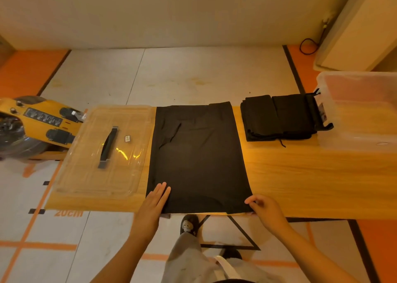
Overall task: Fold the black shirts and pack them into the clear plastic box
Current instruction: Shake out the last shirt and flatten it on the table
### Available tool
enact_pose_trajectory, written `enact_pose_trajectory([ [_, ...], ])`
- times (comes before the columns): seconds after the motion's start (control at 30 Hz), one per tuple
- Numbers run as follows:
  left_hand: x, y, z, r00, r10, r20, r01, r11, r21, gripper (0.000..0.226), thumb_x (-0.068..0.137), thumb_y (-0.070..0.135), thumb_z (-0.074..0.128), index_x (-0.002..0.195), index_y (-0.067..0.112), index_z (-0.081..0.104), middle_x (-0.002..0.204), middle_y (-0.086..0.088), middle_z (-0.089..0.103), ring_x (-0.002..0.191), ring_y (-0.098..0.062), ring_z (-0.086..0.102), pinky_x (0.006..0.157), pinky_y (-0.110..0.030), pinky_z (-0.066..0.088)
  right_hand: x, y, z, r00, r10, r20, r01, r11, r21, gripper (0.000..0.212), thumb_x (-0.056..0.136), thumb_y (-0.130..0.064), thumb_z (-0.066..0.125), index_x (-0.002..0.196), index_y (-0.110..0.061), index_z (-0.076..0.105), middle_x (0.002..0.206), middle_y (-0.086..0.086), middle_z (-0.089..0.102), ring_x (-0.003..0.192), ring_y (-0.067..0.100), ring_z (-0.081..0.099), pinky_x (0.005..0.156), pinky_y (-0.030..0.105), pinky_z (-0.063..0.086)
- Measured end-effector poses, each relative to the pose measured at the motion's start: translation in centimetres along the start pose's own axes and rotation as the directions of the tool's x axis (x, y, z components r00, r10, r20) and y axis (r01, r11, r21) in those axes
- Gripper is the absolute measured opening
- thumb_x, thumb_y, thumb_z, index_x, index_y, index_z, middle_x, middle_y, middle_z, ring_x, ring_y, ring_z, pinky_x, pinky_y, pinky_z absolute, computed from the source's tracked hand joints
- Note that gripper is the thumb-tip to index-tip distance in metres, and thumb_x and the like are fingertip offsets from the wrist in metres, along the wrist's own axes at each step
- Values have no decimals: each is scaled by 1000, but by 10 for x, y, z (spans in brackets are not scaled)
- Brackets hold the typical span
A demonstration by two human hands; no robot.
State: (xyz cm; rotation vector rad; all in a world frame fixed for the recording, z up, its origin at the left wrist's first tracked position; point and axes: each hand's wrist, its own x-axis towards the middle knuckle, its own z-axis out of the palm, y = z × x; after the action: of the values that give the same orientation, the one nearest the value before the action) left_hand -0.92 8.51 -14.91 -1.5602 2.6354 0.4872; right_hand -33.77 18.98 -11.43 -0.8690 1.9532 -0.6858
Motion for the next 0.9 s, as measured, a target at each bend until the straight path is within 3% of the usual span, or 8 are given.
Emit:
enact_pose_trajectory([
  [0.13, -13, -2, -1, 1000, 26, -13, -25, 998, 65, 110, 43, -16, 86, 142, 13, 46, 148, -10, 42, 131, -26, 37, 94, -38, 45, -5, 6, -4, 995, 2, 98, -7, 999, 54, 24, 94, -2, 54, 88, -21, 67, 101, 1, 62, 84, 14, 67, 65, 18, 55],
  [0.27, -23, -7, -4, 999, 42, 29, -44, 996, 76, 110, 40, -18, 85, 139, 14, 50, 148, -9, 42, 130, -29, 45, 90, -38, 49, -11, 0, -12, 989, 4, 149, -24, 990, 136, 26, 96, 1, 48, 95, -14, 69, 102, 2, 64, 89, 12, 66, 63, 16, 53],
  [0.37, -26, -7, -13, 999, 37, 30, -37, 999, -18, 96, 59, -22, 75, 142, 16, 46, 151, -3, 33, 131, -29, 48, 94, -38, 50, -14, -9, -22, 972, -17, 233, -13, 992, 126, 27, 98, -4, 48, 108, -19, 68, 105, -12, 60, 95, -3, 56, 66, 10, 48],
  [0.47, -21, 1, -30, 999, -16, 36, 21, 993, -120, 69, 91, -9, 50, 149, 25, 33, 157, 3, 25, 142, -19, 33, 112, -30, 32, -13, -22, -30, 961, -65, 267, 43, 995, 86, 30, 92, -5, 59, 110, -29, 62, 104, -15, 61, 97, -5, 54, 68, 8, 41],
  [0.63, -5, 10, -64, 989, -127, 70, 138, 975, -176, 40, 100, 13, 46, 139, 26, 45, 136, -1, 56, 121, -17, 55, 102, -27, 45, -6, -36, -35, 989, -125, 78, 121, 991, 51, 25, 88, -4, 63, 95, -27, 68, 93, -4, 70, 93, 9, 64, 82, 22, 51],
  [0.77, 3, 9, -78, 987, -142, 71, 153, 974, -168, 34, 102, 19, 45, 136, 24, 46, 131, 0, 58, 116, -18, 58, 96, -25, 47, -12, -43, -39, 980, -196, -25, 196, 981, 9, 9, 89, -17, 65, 82, -22, 66, 75, -3, 68, 76, 6, 64, 71, 19, 47],
  [0.83, 5, 8, -80, 987, -143, 71, 155, 965, -212, 31, 102, 18, 43, 132, 22, 49, 125, -2, 62, 110, -18, 60, 92, -23, 48, -13, -43, -38, 964, -238, -121, 231, 970, -72, 12, 88, -18, 67, 80, -25, 63, 86, -7, 60, 85, 8, 56, 73, 19, 43],
  [0.9, 7, 8, -82, 987, -146, 60, 157, 952, -263, 28, 102, 16, 44, 128, 20, 53, 120, -4, 64, 106, -17, 61, 88, -20, 46, -13, -44, -39, 954, -249, -170, 237, 968, -89, 10, 86, -17, 69, 82, -24, 63, 103, -10, 55, 101, 7, 50, 87, 23, 42],
])
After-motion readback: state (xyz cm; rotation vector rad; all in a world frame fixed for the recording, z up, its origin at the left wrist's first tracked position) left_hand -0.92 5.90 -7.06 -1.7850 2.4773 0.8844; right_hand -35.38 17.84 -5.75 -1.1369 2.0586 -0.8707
